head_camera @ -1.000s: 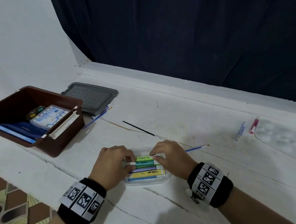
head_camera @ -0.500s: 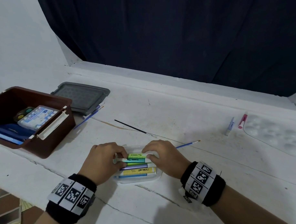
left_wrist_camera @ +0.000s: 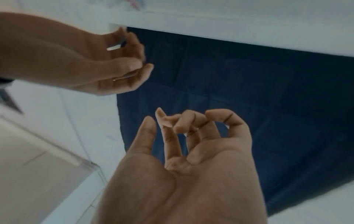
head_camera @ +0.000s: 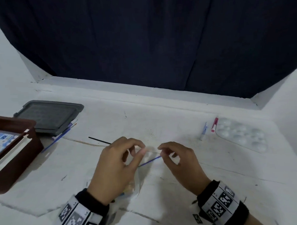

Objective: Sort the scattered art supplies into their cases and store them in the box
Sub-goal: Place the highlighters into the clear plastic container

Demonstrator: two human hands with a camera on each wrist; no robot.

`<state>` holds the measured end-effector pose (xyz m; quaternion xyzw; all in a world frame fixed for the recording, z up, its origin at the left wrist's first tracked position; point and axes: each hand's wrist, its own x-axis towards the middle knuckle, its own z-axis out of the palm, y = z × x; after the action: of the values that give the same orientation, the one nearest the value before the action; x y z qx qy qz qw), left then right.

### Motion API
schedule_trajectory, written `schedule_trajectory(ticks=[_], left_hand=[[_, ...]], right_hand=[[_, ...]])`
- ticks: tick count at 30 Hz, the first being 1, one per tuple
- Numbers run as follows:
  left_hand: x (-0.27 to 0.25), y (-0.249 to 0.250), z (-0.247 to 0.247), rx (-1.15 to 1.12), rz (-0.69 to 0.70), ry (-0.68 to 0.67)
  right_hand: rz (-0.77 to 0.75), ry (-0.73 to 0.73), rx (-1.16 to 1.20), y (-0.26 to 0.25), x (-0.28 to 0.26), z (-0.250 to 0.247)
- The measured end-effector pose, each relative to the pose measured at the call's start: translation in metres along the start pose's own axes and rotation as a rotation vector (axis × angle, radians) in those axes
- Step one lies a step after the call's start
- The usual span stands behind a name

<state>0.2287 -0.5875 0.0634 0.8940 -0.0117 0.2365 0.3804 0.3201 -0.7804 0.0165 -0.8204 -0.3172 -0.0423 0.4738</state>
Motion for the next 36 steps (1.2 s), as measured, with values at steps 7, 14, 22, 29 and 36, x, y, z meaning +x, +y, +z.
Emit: schedule_trajectory(ticks=[7, 14, 22, 29, 36], left_hand=[[0.038, 0.042, 0.095, -0.204, -0.01, -0.157], [0.107, 0.043, 0.205, 0.233, -0.112, -0.47], [0.162, 0.023, 0.279, 0.534, -0.103, -0.718], [0.176, 0.026, 0.285, 0.691, 0.01, -0.686], [0.176, 0.019, 0.268, 0.468, -0.021, -0.637]], right_hand=[[0.101, 0.227, -0.27, 0.058, -0.008, -0.077], [0.309, 0.144, -0.566, 0.152, 0.015, -0.147], [0.409, -0.241, -0.716, 0.189, 0.06, -0.168], [0.392, -0.423, -0.896, 0.202, 0.086, -0.158], [0.31, -0.384, -0.84, 0.201, 0.086, -0.145]])
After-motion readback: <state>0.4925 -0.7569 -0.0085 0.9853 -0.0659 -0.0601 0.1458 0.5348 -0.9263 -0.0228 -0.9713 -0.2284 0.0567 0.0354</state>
